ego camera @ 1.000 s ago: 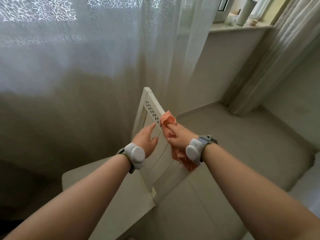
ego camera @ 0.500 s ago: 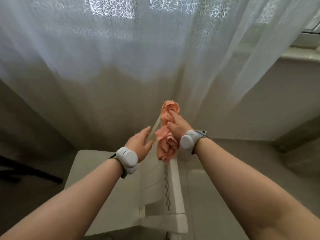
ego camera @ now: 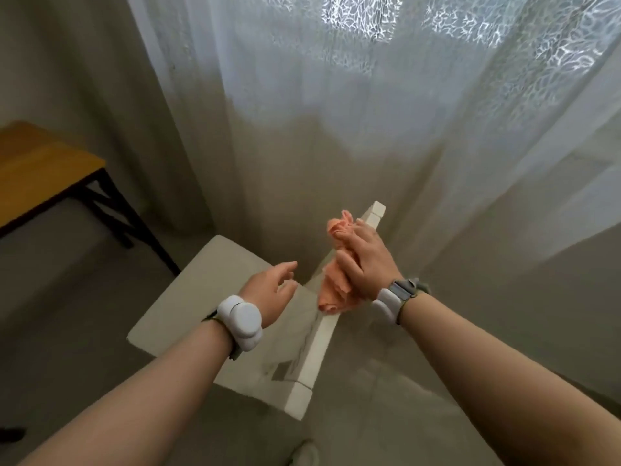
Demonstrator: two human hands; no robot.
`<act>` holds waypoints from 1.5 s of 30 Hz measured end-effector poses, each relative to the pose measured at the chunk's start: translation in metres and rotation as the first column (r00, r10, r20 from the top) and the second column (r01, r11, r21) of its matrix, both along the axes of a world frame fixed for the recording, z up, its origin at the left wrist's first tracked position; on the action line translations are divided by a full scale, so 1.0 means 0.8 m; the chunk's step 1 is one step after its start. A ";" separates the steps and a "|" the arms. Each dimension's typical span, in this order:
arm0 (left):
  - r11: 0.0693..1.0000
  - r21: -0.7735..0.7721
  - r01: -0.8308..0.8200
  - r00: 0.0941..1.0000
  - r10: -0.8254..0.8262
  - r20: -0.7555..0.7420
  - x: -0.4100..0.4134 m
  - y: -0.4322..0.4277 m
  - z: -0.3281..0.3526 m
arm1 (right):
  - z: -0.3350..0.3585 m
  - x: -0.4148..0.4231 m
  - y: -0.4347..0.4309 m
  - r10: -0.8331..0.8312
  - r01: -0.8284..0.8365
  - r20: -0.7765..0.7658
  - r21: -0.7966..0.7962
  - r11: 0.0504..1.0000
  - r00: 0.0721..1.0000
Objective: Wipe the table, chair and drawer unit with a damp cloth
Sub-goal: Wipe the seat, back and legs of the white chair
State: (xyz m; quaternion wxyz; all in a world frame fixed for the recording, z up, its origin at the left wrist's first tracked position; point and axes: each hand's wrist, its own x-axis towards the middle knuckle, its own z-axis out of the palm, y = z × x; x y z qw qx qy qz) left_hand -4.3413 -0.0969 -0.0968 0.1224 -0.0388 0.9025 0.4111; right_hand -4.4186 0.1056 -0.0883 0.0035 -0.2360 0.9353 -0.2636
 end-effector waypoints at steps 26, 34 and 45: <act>0.692 0.147 -0.706 0.685 0.721 -0.102 0.233 0.110 -0.026 | -0.001 0.160 -0.017 0.588 -0.588 -0.096 0.029 0.808 0.803; 0.209 0.396 -0.894 0.167 0.976 -0.137 0.199 0.191 -0.035 | -0.015 0.045 0.030 0.681 -0.696 -0.202 -0.002 0.718 0.703; 0.112 0.549 -0.828 0.040 0.989 -0.141 0.183 0.211 -0.063 | -0.037 0.099 0.016 0.838 -0.870 -0.312 0.064 0.488 0.447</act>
